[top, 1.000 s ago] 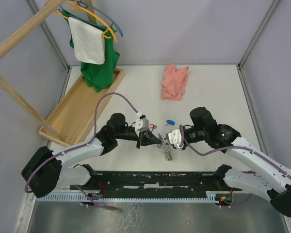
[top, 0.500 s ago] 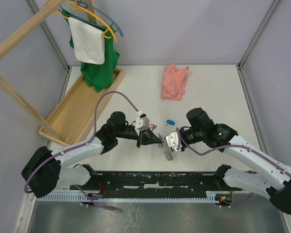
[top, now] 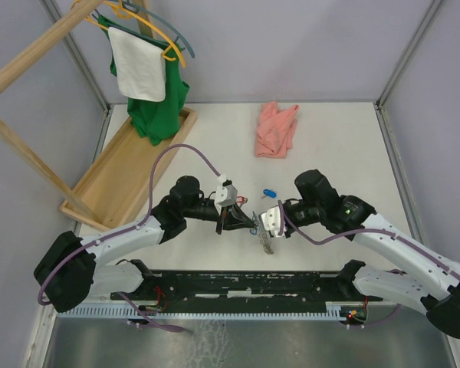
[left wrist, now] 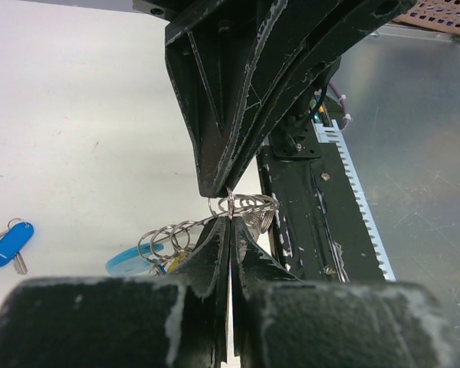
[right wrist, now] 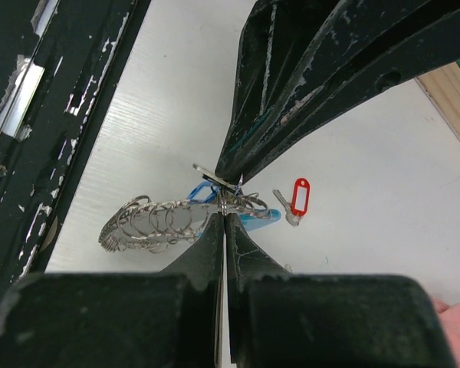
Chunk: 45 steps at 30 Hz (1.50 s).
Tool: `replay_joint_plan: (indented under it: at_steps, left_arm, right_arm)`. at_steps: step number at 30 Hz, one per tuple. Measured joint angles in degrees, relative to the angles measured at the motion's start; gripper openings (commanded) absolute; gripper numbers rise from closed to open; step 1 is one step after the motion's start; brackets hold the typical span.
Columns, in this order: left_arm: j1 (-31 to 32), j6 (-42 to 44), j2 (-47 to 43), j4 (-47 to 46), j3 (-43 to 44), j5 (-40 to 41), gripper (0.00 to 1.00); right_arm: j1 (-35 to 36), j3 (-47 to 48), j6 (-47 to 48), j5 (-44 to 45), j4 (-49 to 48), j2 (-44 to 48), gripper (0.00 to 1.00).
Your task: Put the keys on the keyring
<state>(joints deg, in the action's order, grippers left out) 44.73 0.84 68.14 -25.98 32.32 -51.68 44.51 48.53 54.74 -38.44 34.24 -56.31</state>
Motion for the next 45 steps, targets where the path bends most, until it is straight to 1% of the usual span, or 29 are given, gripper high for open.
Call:
replay_joint_plan:
  at_steps: [5, 10, 14, 19, 21, 23, 28, 33, 39, 45]
  left_arm:
    - [0.0, -0.2, -1.0, 1.3, 0.0, 1.8, 0.03]
    - [0.0, -2.8, -2.5, 1.9, -0.9, 4.4, 0.03]
    - [0.0, -5.2, -2.6, 1.4, -2.6, 6.5, 0.03]
    - [0.0, -8.5, -1.8, -1.2, -4.5, 8.6, 0.03]
    - [0.0, -9.6, -1.3, -2.4, -4.7, 9.1, 0.03]
    - [-0.1, -10.2, -1.0, -3.1, -4.8, 9.6, 0.03]
    - [-0.1, -10.3, -1.2, -2.8, -4.3, 9.6, 0.03]
    - [-0.1, -10.3, -2.7, 0.5, -1.9, 9.4, 0.03]
    - [-0.1, -10.3, -3.2, 3.7, 0.8, 9.1, 0.03]
    - [-0.1, -10.2, -3.1, 6.1, 1.9, 8.5, 0.03]
  right_arm:
    - [0.0, -2.2, -3.9, 0.6, -4.1, 2.2, 0.01]
    - [-0.1, -7.3, -9.8, 0.6, -12.4, 5.6, 0.01]
    - [-0.7, -13.1, -16.5, 0.1, -22.2, 8.3, 0.01]
    - [-1.3, -22.2, -26.5, 0.2, -39.0, 10.4, 0.01]
    - [-1.3, -24.2, -29.6, 0.5, -43.9, 10.4, 0.01]
    - [-1.3, -25.0, -31.4, 1.0, -46.0, 10.4, 0.02]
    - [-1.4, -24.9, -31.3, 1.6, -44.9, 11.3, 0.14]
    - [-1.5, -20.5, -26.3, 2.4, -35.4, 12.8, 0.26]
    - [-1.4, -14.0, -20.6, 2.3, -25.3, 11.6, 0.31]
    - [-1.5, -10.4, -17.3, 2.0, -18.8, 8.4, 0.33]
